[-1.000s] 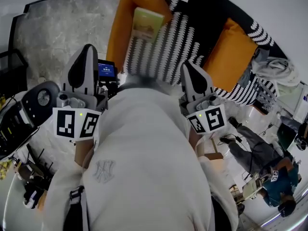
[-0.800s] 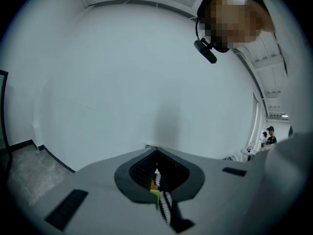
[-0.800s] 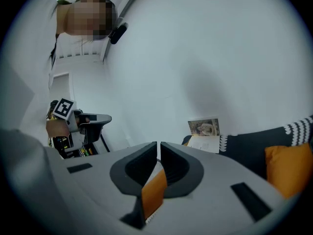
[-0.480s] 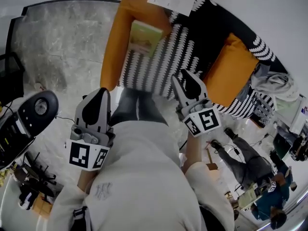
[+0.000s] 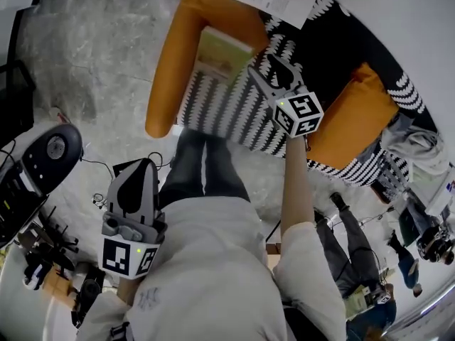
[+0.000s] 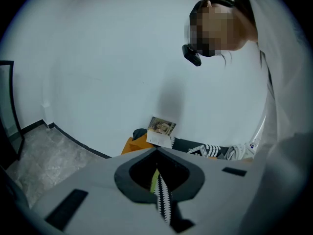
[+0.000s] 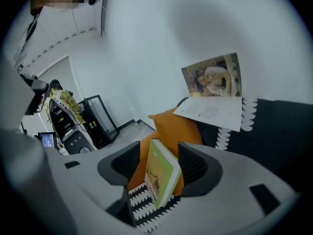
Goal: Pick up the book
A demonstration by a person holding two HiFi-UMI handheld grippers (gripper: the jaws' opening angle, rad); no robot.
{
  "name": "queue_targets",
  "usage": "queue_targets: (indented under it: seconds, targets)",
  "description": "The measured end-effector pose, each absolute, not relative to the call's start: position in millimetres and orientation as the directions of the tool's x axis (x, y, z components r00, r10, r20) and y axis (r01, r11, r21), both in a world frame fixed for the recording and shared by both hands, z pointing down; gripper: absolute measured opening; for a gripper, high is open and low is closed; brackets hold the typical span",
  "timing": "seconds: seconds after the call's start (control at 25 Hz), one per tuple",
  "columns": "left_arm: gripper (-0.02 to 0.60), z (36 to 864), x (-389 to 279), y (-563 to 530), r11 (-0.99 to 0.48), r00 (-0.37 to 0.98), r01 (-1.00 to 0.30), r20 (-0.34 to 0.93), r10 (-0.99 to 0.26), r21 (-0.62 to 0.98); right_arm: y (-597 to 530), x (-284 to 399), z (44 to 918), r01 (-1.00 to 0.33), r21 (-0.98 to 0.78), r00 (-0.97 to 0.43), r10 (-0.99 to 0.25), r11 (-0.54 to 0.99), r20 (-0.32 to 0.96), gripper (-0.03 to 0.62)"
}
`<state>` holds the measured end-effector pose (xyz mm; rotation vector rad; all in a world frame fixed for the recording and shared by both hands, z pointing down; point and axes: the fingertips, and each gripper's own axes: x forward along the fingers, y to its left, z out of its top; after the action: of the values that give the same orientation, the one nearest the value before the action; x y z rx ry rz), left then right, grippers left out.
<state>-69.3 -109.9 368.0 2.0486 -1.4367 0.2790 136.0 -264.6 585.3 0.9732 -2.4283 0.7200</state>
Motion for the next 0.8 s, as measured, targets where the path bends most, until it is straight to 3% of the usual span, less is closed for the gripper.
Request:
queue_targets:
  seconds: [0.4,0.8]
  targets:
    - [0.009,388.4,-51.5,-125.8,-0.153,0.373,-0.899,0.536,-0.757,0.410,-279.4,135.6,697.7,-0.672,-0.395,-0.687,-0.329,0.626,0.648,0.244]
    - [0.009,399.8,-51.9,-131.9,-0.116,0.340,-0.913,0.571,-0.748,0.392,-279.6,98.7,721.2,-0.580,-0.421,-0.747,-0.248,0.697,0.617,0.244]
